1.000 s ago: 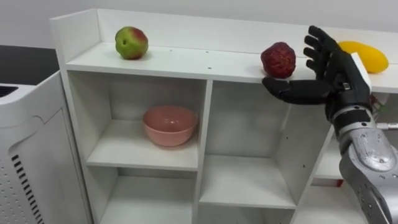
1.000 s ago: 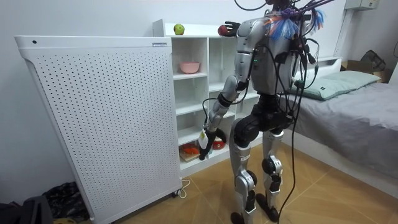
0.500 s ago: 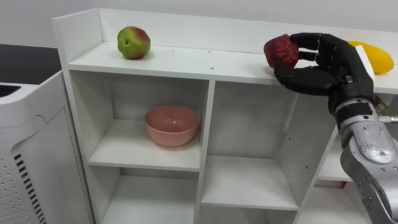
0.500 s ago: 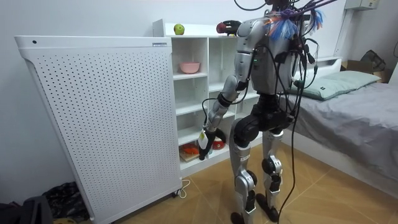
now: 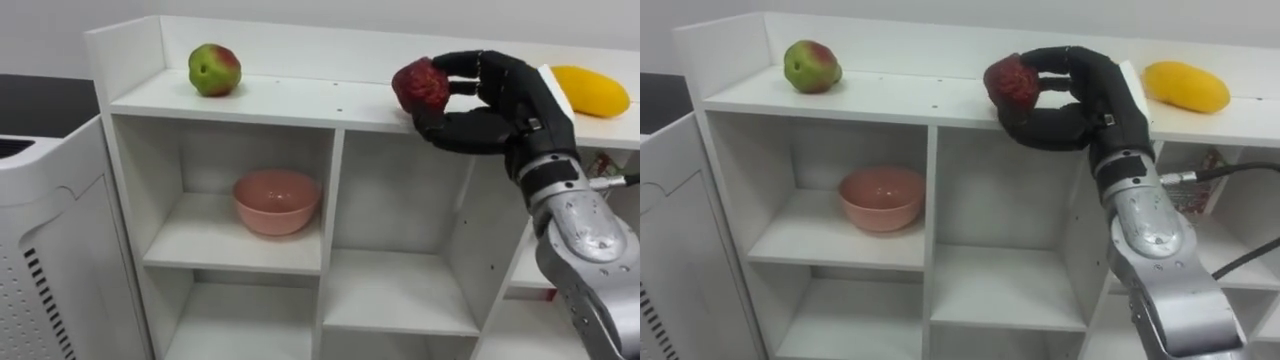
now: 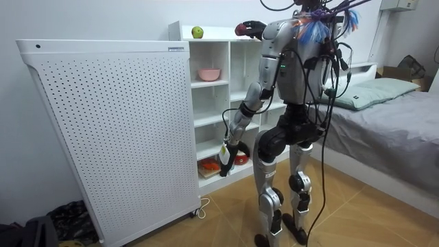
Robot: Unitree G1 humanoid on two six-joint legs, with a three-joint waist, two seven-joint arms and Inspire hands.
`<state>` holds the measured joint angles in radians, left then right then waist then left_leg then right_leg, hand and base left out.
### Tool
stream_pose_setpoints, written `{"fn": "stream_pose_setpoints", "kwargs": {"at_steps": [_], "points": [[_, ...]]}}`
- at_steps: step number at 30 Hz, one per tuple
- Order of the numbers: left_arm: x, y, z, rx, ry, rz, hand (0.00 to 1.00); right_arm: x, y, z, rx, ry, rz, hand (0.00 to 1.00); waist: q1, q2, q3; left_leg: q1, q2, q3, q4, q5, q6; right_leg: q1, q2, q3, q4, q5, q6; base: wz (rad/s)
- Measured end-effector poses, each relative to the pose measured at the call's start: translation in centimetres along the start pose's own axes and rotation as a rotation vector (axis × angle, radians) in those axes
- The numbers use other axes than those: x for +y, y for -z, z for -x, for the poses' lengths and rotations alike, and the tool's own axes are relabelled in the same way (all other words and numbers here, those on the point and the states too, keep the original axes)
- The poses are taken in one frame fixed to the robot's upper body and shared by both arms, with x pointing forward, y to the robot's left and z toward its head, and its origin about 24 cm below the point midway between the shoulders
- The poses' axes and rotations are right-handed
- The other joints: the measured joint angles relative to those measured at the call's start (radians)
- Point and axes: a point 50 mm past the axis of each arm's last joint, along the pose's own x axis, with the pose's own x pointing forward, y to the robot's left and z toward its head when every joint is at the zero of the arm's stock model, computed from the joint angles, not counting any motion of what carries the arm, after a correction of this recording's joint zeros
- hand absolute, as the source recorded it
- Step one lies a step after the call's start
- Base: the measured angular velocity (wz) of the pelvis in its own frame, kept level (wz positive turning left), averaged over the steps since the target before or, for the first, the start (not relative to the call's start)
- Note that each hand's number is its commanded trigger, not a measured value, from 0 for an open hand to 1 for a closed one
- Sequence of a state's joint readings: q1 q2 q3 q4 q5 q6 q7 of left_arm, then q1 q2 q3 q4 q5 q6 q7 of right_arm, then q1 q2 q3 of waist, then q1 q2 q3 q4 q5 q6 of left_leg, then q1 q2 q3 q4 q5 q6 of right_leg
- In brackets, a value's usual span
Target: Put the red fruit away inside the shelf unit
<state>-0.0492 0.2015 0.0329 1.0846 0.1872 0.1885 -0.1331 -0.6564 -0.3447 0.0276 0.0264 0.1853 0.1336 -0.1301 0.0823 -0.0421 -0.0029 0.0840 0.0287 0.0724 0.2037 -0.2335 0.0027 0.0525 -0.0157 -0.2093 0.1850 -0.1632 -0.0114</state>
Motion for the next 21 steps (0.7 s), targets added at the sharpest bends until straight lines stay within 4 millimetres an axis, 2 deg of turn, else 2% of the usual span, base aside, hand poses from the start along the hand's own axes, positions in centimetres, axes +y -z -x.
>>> {"fn": "stream_pose_setpoints", "kwargs": {"at_steps": [5, 15, 21], "points": [[0.1, 0.5, 0.0, 0.0, -0.021, -0.001, 0.0, 0.4, -1.0, 2.3, -0.062, -0.024, 0.009, 1.0, 0.001, 0.015, -0.0012, 0.008, 0.0, -0.002, -0.005, 0.0, 0.0, 0.003, 0.001, 0.01, 0.0, 0.0, 0.0, -0.02], [0.1, 0.6, 0.0, -0.036, -0.057, -0.003, 0.0, 0.7, -1.6, 3.8, -0.104, -0.056, -0.032, 1.0, -0.007, 0.032, 0.0003, 0.017, 0.004, 0.022, -0.009, 0.0, 0.0, 0.004, 0.004, 0.017, 0.002, 0.003, -0.001, -0.05], [-0.7, 1.4, 0.1, -0.033, -0.05, -0.001, 0.0, 1.3, 1.8, 6.7, 0.026, -0.085, -0.097, 1.0, -0.006, 0.042, 0.0013, 0.031, 0.004, 0.025, -0.016, 0.0, 0.0, 0.013, 0.004, 0.018, 0.0, 0.003, -0.001, -0.01]]}}
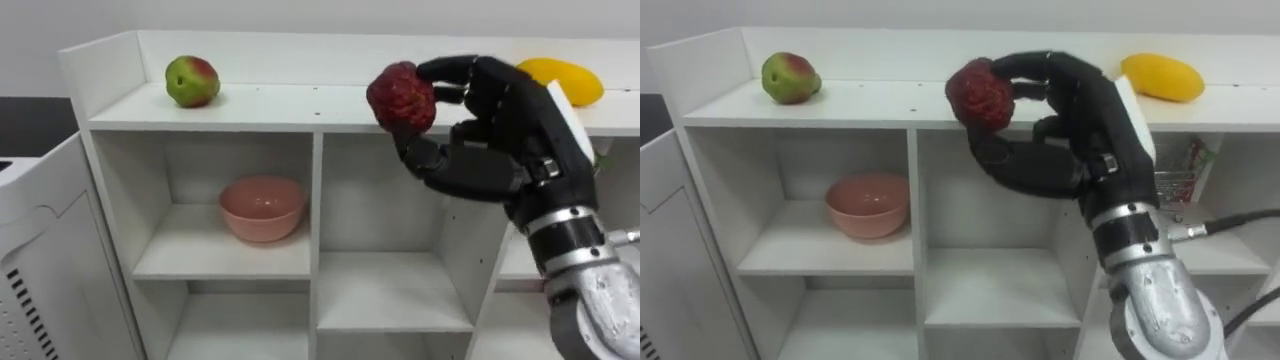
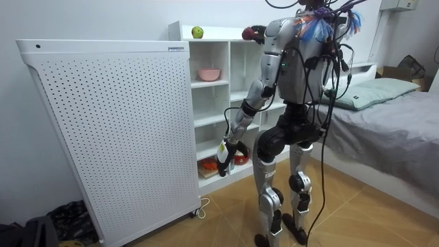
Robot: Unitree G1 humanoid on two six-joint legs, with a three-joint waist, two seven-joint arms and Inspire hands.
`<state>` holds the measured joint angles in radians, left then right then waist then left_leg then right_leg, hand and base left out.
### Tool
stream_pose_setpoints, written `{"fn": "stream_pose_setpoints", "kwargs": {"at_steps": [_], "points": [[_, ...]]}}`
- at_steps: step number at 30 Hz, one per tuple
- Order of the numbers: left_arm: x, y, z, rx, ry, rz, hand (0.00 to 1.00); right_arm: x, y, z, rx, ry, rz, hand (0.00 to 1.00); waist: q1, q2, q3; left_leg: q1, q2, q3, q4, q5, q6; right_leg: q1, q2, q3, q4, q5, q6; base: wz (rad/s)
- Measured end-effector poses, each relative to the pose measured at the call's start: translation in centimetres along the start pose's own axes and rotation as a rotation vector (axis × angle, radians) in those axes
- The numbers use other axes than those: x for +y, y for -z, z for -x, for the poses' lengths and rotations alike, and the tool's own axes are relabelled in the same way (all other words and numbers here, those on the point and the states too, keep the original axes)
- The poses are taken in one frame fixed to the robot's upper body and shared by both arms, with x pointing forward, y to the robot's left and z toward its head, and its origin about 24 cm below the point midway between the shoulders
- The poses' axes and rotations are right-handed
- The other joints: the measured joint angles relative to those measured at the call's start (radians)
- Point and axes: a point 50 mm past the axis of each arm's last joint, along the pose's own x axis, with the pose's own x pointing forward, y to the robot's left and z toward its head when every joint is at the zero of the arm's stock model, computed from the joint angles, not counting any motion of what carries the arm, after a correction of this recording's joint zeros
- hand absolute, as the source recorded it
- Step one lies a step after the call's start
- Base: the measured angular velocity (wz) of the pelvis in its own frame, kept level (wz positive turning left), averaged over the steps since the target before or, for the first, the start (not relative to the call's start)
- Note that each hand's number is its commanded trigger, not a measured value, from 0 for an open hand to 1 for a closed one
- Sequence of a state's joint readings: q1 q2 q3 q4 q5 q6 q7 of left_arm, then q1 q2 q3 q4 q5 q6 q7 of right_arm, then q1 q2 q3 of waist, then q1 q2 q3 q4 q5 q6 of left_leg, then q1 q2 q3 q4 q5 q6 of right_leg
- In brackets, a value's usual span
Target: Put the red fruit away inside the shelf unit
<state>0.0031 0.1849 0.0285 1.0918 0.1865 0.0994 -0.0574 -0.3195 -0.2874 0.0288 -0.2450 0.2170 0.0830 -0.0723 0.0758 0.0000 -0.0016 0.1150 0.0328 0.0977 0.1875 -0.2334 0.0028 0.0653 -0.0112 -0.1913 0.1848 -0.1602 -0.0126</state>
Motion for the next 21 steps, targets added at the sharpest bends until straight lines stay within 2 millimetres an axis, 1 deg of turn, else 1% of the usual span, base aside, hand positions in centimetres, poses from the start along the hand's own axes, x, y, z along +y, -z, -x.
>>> {"fn": "stream_pose_setpoints", "kwargs": {"at_steps": [2, 4, 9, 10, 11, 12, 13, 16, 17, 18, 19, 20, 21], "points": [[-0.3, 0.3, 0.0, -0.004, 0.001, 0.003, 0.0, 0.1, 1.5, 1.3, 0.068, 0.009, -0.028, 1.0, 0.0, 0.001, -0.0008, 0.0, 0.0, 0.0, 0.0, 0.0, 0.0, 0.0, 0.0, 0.0, 0.0, 0.0, 0.0, 0.0], [-0.5, 0.4, 0.1, -0.005, 0.006, 0.005, 0.0, 0.0, 2.4, 2.0, 0.11, 0.01, -0.03, 1.0, 0.001, 0.003, -0.0012, 0.001, 0.0, 0.0, 0.001, 0.0, 0.0, 0.0, 0.0, 0.001, 0.001, 0.0, 0.0, 0.0], [-0.8, 1.3, 0.2, 0.014, 0.013, 0.056, 0.0, 0.3, 4.7, 3.5, 0.217, 0.007, -0.045, 1.0, -0.017, 0.006, -0.0034, 0.0, 0.002, 0.004, 0.002, 0.0, 0.0, -0.001, -0.005, 0.0, 0.003, 0.0, 0.0, 0.0], [-0.9, 1.4, 0.2, 0.018, 0.014, 0.068, 0.0, 0.3, 5.4, 3.9, 0.252, 0.011, -0.059, 1.0, -0.019, 0.007, -0.0029, -0.004, 0.007, 0.004, 0.002, 0.0, 0.0, -0.002, -0.006, -0.003, 0.003, 0.0, 0.0, 0.0], [-1.0, 1.5, 0.2, 0.023, 0.015, 0.069, 0.0, 0.3, 6.2, 4.4, 0.29, 0.018, -0.079, 1.0, -0.018, 0.009, -0.0027, -0.007, 0.007, 0.004, 0.002, 0.0, 0.0, -0.002, -0.006, -0.004, 0.003, 0.0, 0.0, 0.0], [-1.1, 1.6, 0.2, 0.024, 0.016, 0.073, 0.0, 0.3, 6.6, 4.6, 0.307, 0.022, -0.085, 1.0, -0.018, 0.011, -0.0034, -0.009, 0.007, 0.004, 0.002, 0.0, 0.0, -0.004, -0.006, -0.004, 0.004, 0.0, 0.0, 0.0], [-1.2, 1.6, 0.2, 0.024, 0.018, 0.082, 0.0, 0.3, 7.3, 4.9, 0.337, 0.03, -0.096, 1.0, -0.019, 0.013, -0.0058, -0.019, 0.006, 0.004, 0.003, 0.0, 0.0, -0.014, -0.006, -0.004, 0.006, 0.0, 0.0, 0.04], [-1.1, 1.4, 0.2, 0.02, 0.014, 0.089, 0.0, 0.2, 9.5, 5.8, 0.434, 0.064, -0.111, 1.0, -0.033, 0.014, -0.0074, -0.055, 0.006, -0.003, 0.019, 0.0, 0.001, -0.049, -0.014, -0.018, 0.027, 0.0, 0.0, 0.05], [-1.3, 1.3, 0.2, 0.018, 0.019, 0.079, 0.0, 0.1, 10.5, 6.2, 0.484, 0.076, -0.111, 1.0, -0.033, 0.014, -0.0069, -0.069, 0.006, -0.002, 0.026, 0.001, 0.002, -0.065, -0.015, -0.017, 0.036, 0.0, 0.0, 0.0], [-1.4, 1.2, 0.1, 0.018, 0.022, 0.074, 0.0, 0.2, 11.1, 6.5, 0.511, 0.081, -0.123, 1.0, -0.032, 0.014, -0.0063, -0.077, 0.005, -0.002, 0.03, 0.001, 0.002, -0.073, -0.017, -0.018, 0.042, 0.0, 0.0, 0.0], [-1.5, 1.1, 0.1, 0.021, 0.028, 0.062, 0.0, 0.1, 12.4, 7.1, 0.573, 0.105, -0.169, 1.0, -0.033, 0.014, -0.0054, -0.095, 0.005, -0.004, 0.04, 0.002, 0.003, -0.097, -0.022, -0.023, 0.062, -0.001, 0.0, 0.0], [-1.6, 0.9, 0.0, 0.024, 0.03, 0.056, 0.0, 0.2, 13.5, 7.8, 0.624, 0.136, -0.211, 1.0, -0.033, 0.014, -0.0022, -0.114, 0.003, -0.007, 0.05, 0.004, 0.006, -0.121, -0.028, -0.031, 0.08, -0.001, 0.0, 0.04], [-1.5, 0.8, -0.1, 0.026, 0.029, 0.058, 0.0, 0.3, 14.0, 8.1, 0.649, 0.152, -0.235, 1.0, -0.033, 0.014, 0.0027, -0.123, 0.001, -0.009, 0.052, 0.005, 0.008, -0.128, -0.031, -0.031, 0.085, -0.001, 0.0, 0.0]]}}
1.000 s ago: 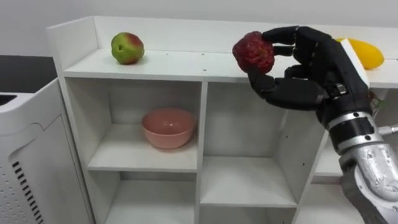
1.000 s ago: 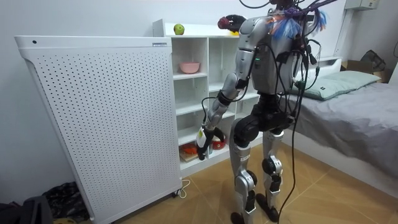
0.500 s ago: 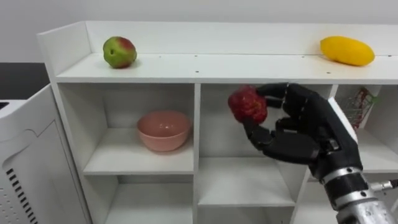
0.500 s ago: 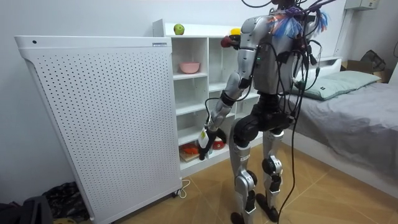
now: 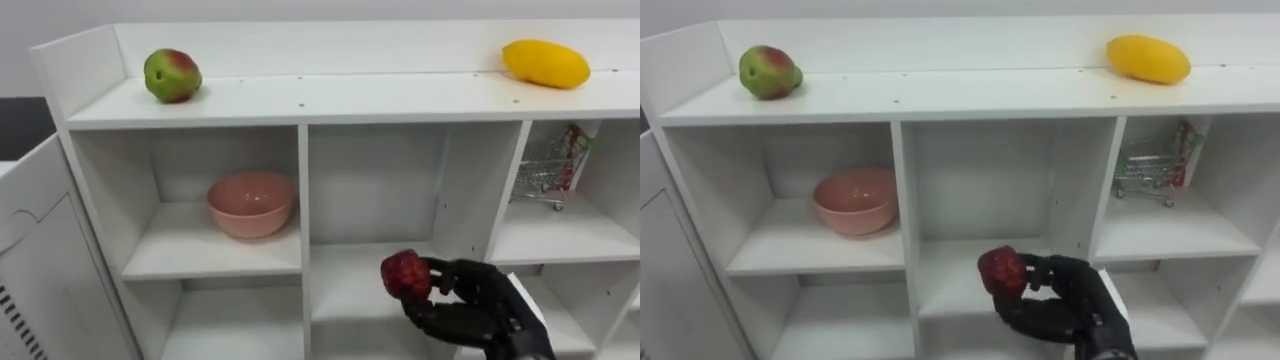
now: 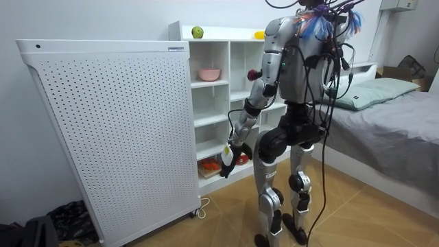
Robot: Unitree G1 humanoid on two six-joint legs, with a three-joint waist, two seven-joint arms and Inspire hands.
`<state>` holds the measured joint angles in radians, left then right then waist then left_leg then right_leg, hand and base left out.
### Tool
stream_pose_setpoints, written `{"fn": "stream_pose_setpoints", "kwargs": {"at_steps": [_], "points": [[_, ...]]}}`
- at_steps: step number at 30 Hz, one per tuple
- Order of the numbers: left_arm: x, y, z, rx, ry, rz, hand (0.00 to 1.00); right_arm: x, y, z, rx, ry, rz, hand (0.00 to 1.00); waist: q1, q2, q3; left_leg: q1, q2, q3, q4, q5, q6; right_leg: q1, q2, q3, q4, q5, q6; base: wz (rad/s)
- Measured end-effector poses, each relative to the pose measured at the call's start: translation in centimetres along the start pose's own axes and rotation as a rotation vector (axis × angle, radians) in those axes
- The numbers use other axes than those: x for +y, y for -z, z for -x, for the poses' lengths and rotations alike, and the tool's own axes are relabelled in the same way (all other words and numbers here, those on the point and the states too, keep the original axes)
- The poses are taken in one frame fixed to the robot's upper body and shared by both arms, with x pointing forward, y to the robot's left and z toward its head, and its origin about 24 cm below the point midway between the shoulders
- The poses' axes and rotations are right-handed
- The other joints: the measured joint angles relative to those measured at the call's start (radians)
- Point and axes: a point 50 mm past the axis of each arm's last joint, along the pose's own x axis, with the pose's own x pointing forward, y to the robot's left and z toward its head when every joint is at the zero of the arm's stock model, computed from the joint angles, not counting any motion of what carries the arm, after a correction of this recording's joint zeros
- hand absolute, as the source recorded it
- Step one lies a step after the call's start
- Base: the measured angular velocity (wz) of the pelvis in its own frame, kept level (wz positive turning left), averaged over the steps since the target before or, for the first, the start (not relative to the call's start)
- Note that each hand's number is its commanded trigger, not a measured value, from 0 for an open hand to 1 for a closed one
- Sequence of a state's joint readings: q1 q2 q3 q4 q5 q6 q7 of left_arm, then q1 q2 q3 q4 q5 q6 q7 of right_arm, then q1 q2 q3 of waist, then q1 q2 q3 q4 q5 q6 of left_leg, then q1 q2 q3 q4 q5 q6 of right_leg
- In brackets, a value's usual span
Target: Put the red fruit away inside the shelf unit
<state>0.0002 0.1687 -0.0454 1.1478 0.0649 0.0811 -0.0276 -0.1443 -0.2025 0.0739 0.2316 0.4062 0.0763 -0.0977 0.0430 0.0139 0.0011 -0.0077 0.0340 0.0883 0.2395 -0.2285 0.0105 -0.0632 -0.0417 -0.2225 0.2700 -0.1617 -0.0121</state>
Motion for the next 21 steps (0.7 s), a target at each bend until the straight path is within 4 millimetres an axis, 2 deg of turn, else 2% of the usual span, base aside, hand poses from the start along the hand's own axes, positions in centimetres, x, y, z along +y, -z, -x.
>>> {"fn": "stream_pose_setpoints", "kwargs": {"at_steps": [2, 5, 8, 10, 11, 14, 18, 19, 21], "points": [[-0.1, -0.5, -0.1, -0.003, 0.0, 0.035, 0.0, -0.2, 2.2, 0.0, 0.092, 0.027, -0.083, 1.0, -0.004, 0.002, 0.0122, -0.045, -0.013, -0.005, 0.023, 0.004, 0.007, -0.044, -0.016, 0.001, 0.021, -0.007, -0.002, 0.0], [-0.1, -1.1, -0.3, -0.003, -0.007, 0.072, 0.0, -0.4, 3.7, -0.6, 0.172, 0.058, -0.21, 1.0, -0.01, 0.005, 0.0208, -0.125, -0.03, -0.006, 0.06, 0.011, 0.018, -0.134, -0.042, 0.004, 0.084, -0.013, 0.0, 0.05], [-0.2, -2.1, -0.4, -0.02, 0.0, 0.112, 0.0, -0.4, 4.5, -1.6, 0.237, 0.094, -0.314, 1.0, -0.006, -0.002, 0.0269, -0.209, -0.047, -0.005, 0.102, 0.016, 0.028, -0.232, -0.064, 0.014, 0.153, -0.023, 0.0, 0.05], [-0.2, -2.6, -0.4, -0.031, 0.003, 0.138, 0.0, -0.2, 4.6, -2.1, 0.259, 0.097, -0.395, 1.0, -0.005, -0.008, 0.0303, -0.26, -0.056, -0.002, 0.125, 0.018, 0.031, -0.287, -0.077, 0.023, 0.188, -0.03, 0.0, 0.05], [-0.2, -2.9, -0.4, -0.036, 0.002, 0.151, 0.0, -0.1, 4.8, -2.5, 0.277, 0.099, -0.456, 1.0, -0.004, -0.014, 0.0354, -0.29, -0.061, -0.001, 0.14, 0.018, 0.033, -0.322, -0.081, 0.028, 0.215, -0.035, 0.0, 0.07], [0.0, -3.7, -0.5, -0.041, -0.015, 0.171, 0.0, -0.1, 5.0, -3.2, 0.312, 0.128, -0.58, 1.0, -0.002, -0.017, 0.0378, -0.388, -0.065, -0.01, 0.202, 0.017, 0.034, -0.402, -0.093, 0.017, 0.258, -0.043, -0.004, 0.24], [-0.3, -5.2, -0.5, -0.073, -0.019, 0.207, 0.0, -0.3, 4.0, -4.2, 0.3, 0.152, -0.752, 1.0, 0.019, -0.022, 0.0413, -0.493, -0.075, -0.01, 0.268, 0.013, 0.039, -0.511, -0.118, 0.02, 0.341, -0.055, -0.012, 0.13], [-0.5, -5.7, -0.5, -0.082, -0.02, 0.231, 0.0, -0.4, 3.6, -4.6, 0.29, 0.163, -0.818, 1.0, 0.02, -0.023, 0.0442, -0.528, -0.083, -0.015, 0.292, 0.012, 0.04, -0.543, -0.129, 0.019, 0.373, -0.066, -0.012, 0.25], [-0.5, -6.2, -0.5, -0.093, -0.02, 0.272, 0.0, -0.7, 2.9, -5.1, 0.273, 0.184, -0.903, 1.0, 0.039, -0.032, 0.0515, -0.576, -0.083, -0.009, 0.327, 0.008, 0.04, -0.594, -0.132, 0.03, 0.407, -0.074, -0.015, 0.11]]}}
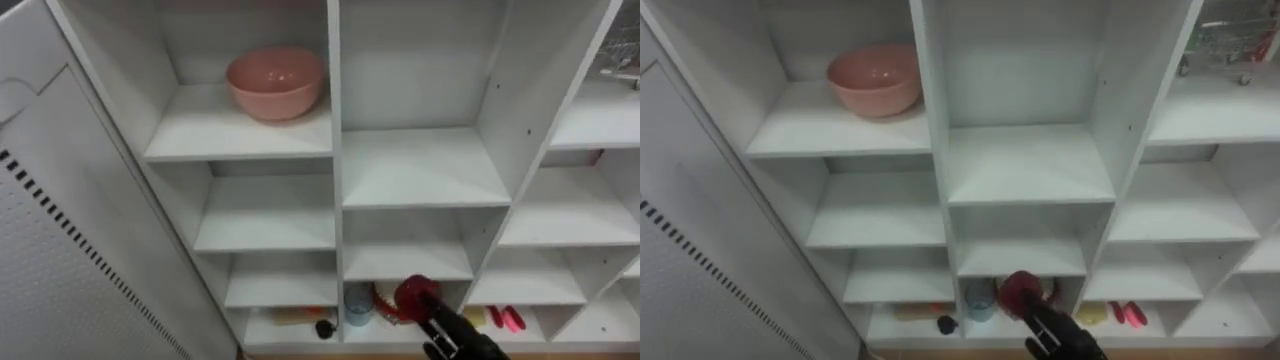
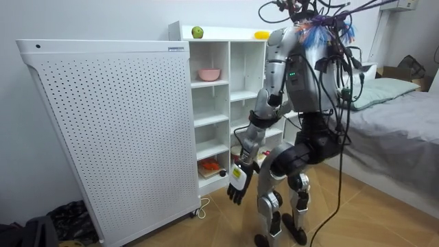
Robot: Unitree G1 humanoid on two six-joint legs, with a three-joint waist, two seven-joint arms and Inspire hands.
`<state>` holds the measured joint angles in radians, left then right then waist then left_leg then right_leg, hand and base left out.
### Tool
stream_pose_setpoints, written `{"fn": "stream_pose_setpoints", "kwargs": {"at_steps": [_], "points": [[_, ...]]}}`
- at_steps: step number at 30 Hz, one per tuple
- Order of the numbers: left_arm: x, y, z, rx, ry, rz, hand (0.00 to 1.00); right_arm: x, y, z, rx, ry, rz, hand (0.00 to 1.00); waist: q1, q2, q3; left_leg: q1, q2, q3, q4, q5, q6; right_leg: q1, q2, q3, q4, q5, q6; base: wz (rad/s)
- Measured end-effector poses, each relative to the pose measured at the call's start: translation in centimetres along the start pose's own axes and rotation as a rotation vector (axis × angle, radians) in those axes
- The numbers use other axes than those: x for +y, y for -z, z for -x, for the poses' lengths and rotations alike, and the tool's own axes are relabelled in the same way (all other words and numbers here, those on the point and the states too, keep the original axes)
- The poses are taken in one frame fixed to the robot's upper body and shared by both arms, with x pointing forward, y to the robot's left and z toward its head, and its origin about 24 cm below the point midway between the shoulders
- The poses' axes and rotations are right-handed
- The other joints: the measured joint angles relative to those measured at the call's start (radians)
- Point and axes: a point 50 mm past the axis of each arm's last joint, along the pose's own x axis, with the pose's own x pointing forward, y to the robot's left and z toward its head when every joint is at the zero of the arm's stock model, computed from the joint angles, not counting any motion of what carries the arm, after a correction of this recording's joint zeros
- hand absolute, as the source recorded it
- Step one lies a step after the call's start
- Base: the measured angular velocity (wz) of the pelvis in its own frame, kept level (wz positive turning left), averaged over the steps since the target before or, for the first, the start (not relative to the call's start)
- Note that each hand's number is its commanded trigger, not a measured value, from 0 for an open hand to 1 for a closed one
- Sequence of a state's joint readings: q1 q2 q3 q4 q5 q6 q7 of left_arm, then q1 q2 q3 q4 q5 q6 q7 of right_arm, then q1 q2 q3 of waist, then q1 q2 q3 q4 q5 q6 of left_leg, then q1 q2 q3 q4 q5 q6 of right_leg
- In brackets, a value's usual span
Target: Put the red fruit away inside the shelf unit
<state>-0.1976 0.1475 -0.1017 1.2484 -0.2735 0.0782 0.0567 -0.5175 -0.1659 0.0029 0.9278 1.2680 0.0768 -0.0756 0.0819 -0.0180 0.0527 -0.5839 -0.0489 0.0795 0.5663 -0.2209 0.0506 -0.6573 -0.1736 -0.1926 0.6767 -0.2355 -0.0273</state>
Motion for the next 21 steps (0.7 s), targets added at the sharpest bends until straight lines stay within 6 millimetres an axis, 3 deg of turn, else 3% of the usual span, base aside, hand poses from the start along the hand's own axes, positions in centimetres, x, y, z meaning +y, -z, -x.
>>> {"fn": "stream_pose_setpoints", "kwargs": {"at_steps": [3, 5, 9, 14, 21], "points": [[0.1, -0.8, 0.0, -0.022, 0.003, 0.099, 0.0, 1.5, -1.6, -0.3, -0.036, -0.036, -0.11, 1.0, 0.015, -0.009, 0.0063, -0.11, 0.001, -0.003, 0.077, -0.022, -0.005, -0.104, -0.007, -0.002, 0.068, -0.016, -0.01, 0.11], [0.0, -1.5, -0.1, -0.04, 0.011, 0.166, 0.0, 2.1, -2.9, -0.5, -0.062, -0.052, -0.191, 1.0, 0.035, -0.024, 0.015, -0.175, 0.001, -0.001, 0.139, -0.033, -0.008, -0.17, -0.021, 0.0, 0.133, -0.031, -0.023, 0.09], [0.7, -1.9, -0.1, -0.044, -0.024, 0.194, 0.0, 3.9, -4.3, -0.7, -0.085, -0.093, -0.225, 1.0, 0.038, -0.027, 0.0159, -0.285, 0.007, -0.011, 0.251, -0.074, -0.017, -0.265, -0.022, -0.005, 0.221, -0.066, -0.036, 0.07], [1.1, -0.3, -0.1, 0.053, -0.103, 0.083, 0.0, 7.1, -7.0, -0.6, -0.149, -0.172, -0.248, 1.0, 0.038, -0.029, 0.0164, -0.414, 0.022, -0.029, 0.384, -0.113, -0.027, -0.374, -0.021, -0.015, 0.324, -0.092, -0.058, 0.01], [1.0, 0.0, 0.0, 0.07, -0.128, -0.012, 0.0, 9.9, -9.0, -0.3, -0.19, -0.209, -0.281, 1.0, 0.027, -0.036, 0.015, -0.486, 0.023, -0.031, 0.443, -0.128, -0.024, -0.441, -0.037, -0.015, 0.378, -0.103, -0.064, 0.02]]}}
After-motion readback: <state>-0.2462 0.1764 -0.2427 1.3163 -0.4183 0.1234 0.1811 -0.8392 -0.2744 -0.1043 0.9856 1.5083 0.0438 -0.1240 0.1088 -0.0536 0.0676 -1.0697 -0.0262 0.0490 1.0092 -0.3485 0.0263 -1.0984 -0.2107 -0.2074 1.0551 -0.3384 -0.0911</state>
